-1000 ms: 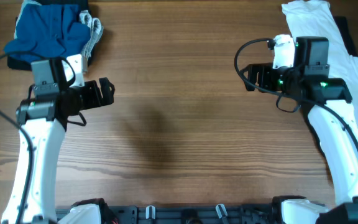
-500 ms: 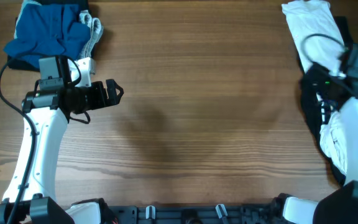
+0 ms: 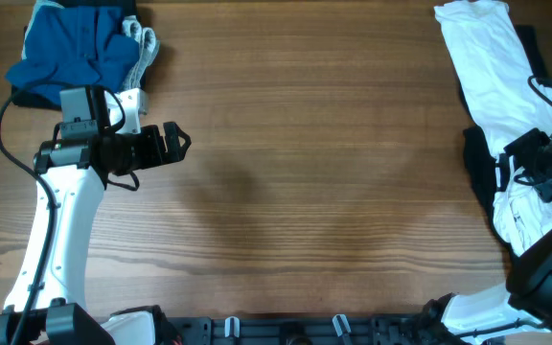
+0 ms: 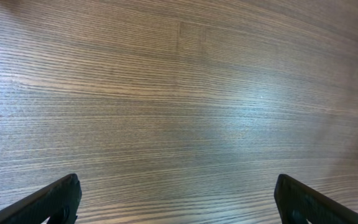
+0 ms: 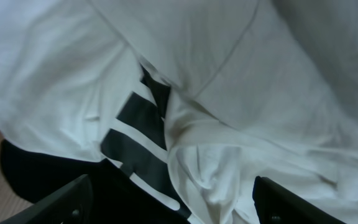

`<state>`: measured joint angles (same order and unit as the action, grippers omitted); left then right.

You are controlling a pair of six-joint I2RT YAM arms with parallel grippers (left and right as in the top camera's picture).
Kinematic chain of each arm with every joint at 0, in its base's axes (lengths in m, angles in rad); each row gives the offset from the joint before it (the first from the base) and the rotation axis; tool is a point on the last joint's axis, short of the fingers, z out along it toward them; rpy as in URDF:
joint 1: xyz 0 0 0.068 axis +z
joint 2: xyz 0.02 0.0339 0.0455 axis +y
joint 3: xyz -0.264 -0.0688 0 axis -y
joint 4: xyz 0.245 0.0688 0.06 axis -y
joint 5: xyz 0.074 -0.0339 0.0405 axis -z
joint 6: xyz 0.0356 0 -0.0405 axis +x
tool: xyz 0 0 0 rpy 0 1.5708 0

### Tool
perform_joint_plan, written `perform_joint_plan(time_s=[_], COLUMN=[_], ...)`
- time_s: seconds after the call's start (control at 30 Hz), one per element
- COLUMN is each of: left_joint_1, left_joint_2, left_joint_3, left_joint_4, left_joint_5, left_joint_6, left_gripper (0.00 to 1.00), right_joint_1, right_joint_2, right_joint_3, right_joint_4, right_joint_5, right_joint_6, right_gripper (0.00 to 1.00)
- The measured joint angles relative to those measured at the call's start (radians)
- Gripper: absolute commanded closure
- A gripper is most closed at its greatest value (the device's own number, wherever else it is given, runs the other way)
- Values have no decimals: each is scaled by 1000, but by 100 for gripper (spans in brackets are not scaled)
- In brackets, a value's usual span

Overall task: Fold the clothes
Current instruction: 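Reach the right gripper to the white shirt on the black garment, then grasp the white shirt with the right gripper and drag it left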

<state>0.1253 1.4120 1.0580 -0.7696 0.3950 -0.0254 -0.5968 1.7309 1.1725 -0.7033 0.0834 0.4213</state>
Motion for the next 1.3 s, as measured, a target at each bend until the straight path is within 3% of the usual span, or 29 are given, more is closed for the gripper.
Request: perform_joint_plan(time_s=[0.1, 0.27, 0.43, 0.53, 0.77, 1.0, 1.13, 1.3], left_joint_1=[0, 0, 0, 0, 0, 0, 0, 2], left_joint_2=[0, 0, 0, 0, 1, 0, -28, -80], left_joint_3=[0, 0, 0, 0, 0, 2, 24, 52], left_joint_4=[0, 0, 0, 0, 2, 18, 18, 24], left_joint_5=[0, 0, 0, 0, 0, 0, 0, -5], left_joint_6=[0, 0, 0, 0, 0, -3, -5, -7], left_gripper=[0, 0, 0, 0, 0, 0, 0, 0], right_joint_1=[0, 0, 0, 0, 0, 72, 317, 761], right_joint_2=[8, 10, 39, 42, 42, -68, -242, -272], right_joint_3=[-5, -47, -103, -113, -111, -47, -12, -8], right_joint_4=[13, 89, 149, 173, 185, 24, -17, 121], right_joint_5=[0, -1, -8, -11, -52, -220, -298, -330], right_joint_6=[27, 43, 53, 51, 21, -71, -76, 17], right_gripper=[19, 35, 69, 95, 95, 96, 96, 96])
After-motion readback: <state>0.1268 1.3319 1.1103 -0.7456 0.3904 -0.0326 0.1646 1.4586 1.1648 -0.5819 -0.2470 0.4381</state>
